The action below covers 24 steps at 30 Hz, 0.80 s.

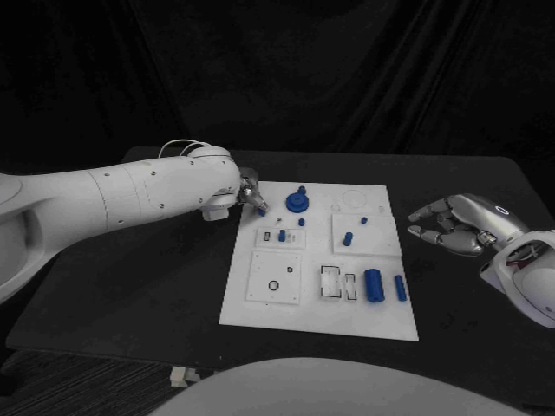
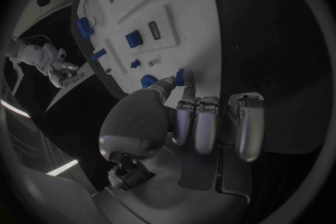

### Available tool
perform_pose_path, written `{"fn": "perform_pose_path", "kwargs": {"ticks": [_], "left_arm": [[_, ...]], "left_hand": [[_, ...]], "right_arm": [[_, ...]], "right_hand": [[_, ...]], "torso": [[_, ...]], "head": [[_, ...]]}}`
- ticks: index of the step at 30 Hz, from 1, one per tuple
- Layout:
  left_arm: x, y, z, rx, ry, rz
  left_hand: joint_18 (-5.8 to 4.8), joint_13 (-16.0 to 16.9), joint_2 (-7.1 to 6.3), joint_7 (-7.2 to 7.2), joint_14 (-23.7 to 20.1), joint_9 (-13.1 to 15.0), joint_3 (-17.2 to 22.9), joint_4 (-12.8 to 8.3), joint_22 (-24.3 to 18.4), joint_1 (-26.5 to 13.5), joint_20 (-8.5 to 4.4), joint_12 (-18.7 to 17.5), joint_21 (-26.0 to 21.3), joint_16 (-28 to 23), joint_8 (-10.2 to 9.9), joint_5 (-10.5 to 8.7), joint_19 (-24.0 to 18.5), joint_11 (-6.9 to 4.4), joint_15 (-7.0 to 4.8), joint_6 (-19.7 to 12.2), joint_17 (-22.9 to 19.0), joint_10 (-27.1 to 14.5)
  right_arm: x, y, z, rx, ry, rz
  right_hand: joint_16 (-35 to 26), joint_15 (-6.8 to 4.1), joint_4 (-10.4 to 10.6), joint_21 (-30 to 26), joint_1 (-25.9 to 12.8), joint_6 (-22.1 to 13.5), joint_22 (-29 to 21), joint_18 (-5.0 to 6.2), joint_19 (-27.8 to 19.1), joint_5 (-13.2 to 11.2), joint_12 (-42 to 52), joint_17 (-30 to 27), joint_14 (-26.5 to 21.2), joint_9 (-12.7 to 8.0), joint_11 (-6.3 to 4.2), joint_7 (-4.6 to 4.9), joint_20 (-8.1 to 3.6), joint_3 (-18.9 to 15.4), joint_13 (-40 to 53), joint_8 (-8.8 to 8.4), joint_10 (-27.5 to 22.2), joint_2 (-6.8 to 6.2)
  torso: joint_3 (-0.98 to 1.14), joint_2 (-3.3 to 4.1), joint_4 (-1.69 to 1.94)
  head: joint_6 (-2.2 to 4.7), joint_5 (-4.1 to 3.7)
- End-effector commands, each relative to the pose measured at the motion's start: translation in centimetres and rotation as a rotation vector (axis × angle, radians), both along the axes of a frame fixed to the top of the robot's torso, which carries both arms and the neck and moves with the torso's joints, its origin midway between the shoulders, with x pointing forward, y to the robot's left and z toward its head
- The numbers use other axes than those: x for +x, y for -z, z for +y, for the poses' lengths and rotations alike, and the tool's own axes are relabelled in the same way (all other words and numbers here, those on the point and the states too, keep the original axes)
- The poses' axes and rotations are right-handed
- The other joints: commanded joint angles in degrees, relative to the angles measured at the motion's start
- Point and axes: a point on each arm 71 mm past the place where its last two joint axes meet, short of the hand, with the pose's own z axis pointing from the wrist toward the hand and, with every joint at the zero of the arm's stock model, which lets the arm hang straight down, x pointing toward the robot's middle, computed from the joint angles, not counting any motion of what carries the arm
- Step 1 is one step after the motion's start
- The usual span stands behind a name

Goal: Assemble the parts on the task board

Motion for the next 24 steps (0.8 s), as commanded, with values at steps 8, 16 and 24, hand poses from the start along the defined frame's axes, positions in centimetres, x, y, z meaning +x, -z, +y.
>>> {"fn": "perform_pose_path", "kwargs": {"ticks": [8, 16, 24], "left_arm": [[-0.2, 0.0, 0.0, -0.032, 0.020, -0.014], [-1.3, -0.4, 0.6, -0.059, 0.015, -0.042], [-2.8, -1.5, 1.1, -0.097, -0.030, 0.015]], "left_hand": [[0.78, 15.1, -3.18, -0.21, 5.9, 1.0, 9.5, -2.2, 11.8, -1.6, 0.04, 0.2, -0.3, -0.3, -0.3, 3.86, 2.0, -0.12, 0.09, 0.7, 15.1, 6.1], [0.74, 15.1, -3.82, -0.26, 5.9, 1.2, 11.1, -2.7, 11.9, -2.1, 0.00, 0.2, -0.2, -0.3, -0.1, 4.04, 2.1, -0.18, 0.03, 1.1, 15.1, 6.1], [0.72, 15.1, -4.11, -0.35, 5.9, 1.2, 11.8, -2.7, 12.0, -2.6, -0.07, 0.2, -0.2, -0.3, -0.1, 3.88, 2.2, -0.28, -0.06, 1.5, 15.1, 6.1]], "right_arm": [[-0.1, 0.3, -0.1, -0.007, 0.009, 0.013], [-0.1, 0.3, -0.3, -0.008, 0.016, 0.012], [-0.2, 0.3, -0.7, -0.011, 0.025, 0.015]], "right_hand": [[0.1, 0.36, -0.1, -0.6, 0.7, 0.5, 12.4, 0.68, 1.6, 0.3, 0.1, 15.1, 6.1, -0.1, 0.34, -0.06, 0.39, 0.5, 15.1, -0.40, 5.9, 0.00], [0.0, 0.36, -0.2, -0.8, 0.8, 0.5, 12.3, 0.75, 1.4, 0.3, 0.1, 14.9, 6.0, -0.1, 0.34, -0.05, 0.39, 0.6, 15.1, -0.42, 5.9, 0.00], [-0.2, 0.36, -0.2, -1.1, 0.8, 0.5, 12.2, 0.83, 1.3, 0.4, 0.1, 14.7, 5.9, -0.1, 0.35, -0.04, 0.39, 0.6, 15.1, -0.43, 5.9, -0.01]], "torso": [[0.01, -0.04, 0.00], [0.04, -0.11, 0.06], [0.06, -0.05, 0.09]], "head": [[0.01, -0.03], [0.01, -0.19], [0.01, -0.12]]}}
